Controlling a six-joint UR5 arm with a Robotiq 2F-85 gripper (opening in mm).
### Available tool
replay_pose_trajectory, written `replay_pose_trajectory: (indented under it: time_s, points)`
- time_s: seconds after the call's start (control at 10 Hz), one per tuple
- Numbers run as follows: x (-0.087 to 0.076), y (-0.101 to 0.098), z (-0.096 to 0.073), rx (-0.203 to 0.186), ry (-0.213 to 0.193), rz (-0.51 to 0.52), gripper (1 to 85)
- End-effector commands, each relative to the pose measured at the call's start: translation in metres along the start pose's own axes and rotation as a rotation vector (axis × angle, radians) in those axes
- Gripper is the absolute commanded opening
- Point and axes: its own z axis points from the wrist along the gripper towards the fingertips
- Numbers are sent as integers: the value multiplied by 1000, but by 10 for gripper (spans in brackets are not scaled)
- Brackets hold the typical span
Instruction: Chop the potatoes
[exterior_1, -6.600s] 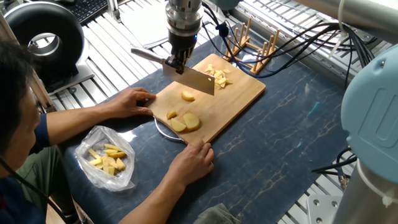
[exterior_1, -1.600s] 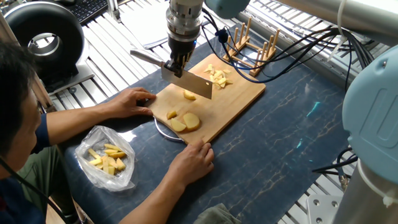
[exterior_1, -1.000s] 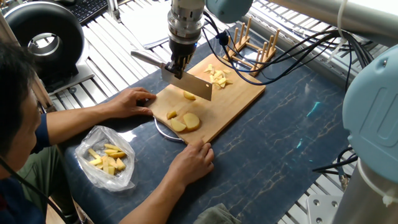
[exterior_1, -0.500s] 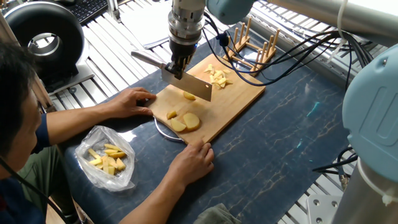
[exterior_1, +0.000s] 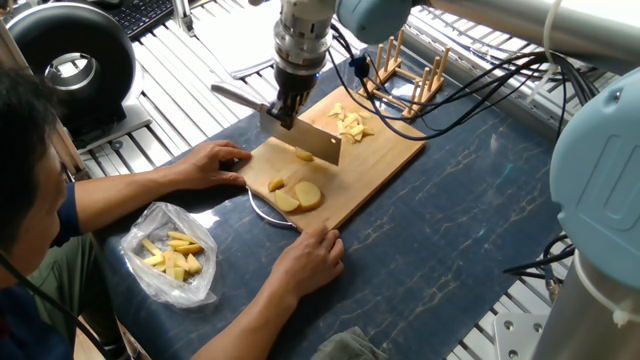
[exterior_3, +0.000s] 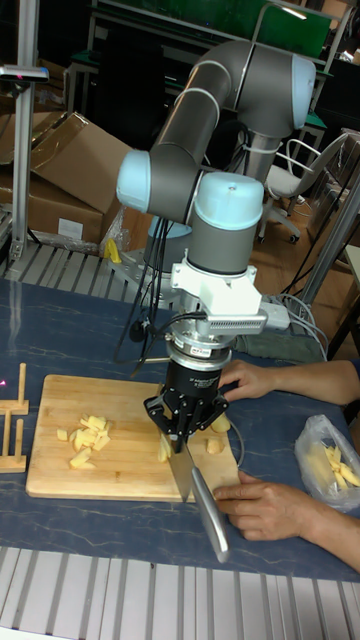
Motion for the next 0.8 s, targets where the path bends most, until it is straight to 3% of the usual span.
replay_pose_trajectory:
  time_s: [0.0, 0.4, 0.7]
  points:
    - [-2, -1, 4, 1, -18, 4, 10]
    - [-5, -4, 8, 10, -33, -3, 10]
    - [1, -7, -36, 17, 47, -16, 10]
